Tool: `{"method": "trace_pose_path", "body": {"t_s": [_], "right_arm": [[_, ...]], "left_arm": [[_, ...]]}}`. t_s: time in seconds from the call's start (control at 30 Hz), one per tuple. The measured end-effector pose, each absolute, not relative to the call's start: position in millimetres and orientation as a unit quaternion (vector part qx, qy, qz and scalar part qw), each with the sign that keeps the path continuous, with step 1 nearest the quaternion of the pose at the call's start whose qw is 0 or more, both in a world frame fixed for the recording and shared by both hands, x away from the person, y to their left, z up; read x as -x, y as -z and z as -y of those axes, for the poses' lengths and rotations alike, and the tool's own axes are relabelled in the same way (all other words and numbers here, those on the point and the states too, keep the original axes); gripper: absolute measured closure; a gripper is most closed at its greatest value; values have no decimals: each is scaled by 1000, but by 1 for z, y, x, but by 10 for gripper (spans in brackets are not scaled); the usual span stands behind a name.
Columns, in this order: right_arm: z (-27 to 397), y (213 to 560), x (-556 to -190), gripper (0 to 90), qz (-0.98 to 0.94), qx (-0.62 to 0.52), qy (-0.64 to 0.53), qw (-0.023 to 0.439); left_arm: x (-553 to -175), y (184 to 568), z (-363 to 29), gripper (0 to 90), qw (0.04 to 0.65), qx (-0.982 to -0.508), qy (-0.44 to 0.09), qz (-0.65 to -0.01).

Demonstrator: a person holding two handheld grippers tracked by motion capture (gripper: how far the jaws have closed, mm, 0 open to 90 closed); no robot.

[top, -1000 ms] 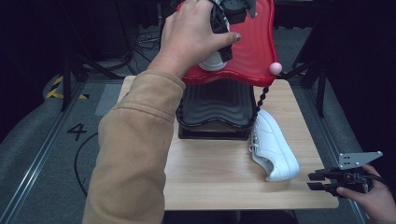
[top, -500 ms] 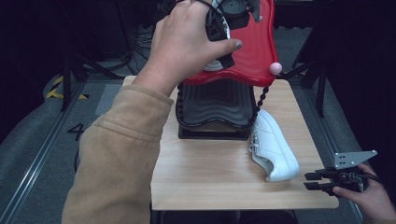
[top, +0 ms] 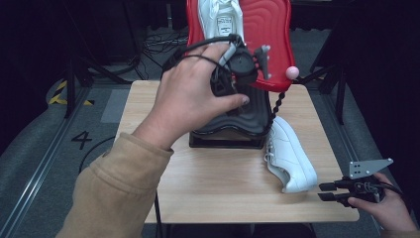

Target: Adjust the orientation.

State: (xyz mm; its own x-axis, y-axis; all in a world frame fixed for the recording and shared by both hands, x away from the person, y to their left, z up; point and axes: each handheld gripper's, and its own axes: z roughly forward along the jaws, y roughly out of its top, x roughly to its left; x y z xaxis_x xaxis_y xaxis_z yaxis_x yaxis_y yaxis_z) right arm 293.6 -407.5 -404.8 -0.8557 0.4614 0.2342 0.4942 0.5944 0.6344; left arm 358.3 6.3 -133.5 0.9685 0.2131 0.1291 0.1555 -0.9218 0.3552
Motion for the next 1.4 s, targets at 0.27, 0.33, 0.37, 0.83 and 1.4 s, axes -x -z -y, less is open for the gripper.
{"method": "trace_pose_path", "body": {"t_s": [0.27,0.33,0.37,0.83,1.4], "right_arm": [[403,409,-297,638,894,271,356,28],[402,412,-299,638,895,271,353,30],[401,412,-299,638,895,271,353,30],[399,412,-307,642,894,272,355,28],[390,400,-323,841,890,293,349,-4]], "left_arm": [[-355,189,-16,561,179,-977,-54,-104],[-357,204,-20,561,184,-976,-44,-109],[-356,216,-23,563,189,-975,-37,-109],[-335,316,-28,547,208,-969,15,-132],[-328,362,-28,510,212,-965,32,-150]]}}
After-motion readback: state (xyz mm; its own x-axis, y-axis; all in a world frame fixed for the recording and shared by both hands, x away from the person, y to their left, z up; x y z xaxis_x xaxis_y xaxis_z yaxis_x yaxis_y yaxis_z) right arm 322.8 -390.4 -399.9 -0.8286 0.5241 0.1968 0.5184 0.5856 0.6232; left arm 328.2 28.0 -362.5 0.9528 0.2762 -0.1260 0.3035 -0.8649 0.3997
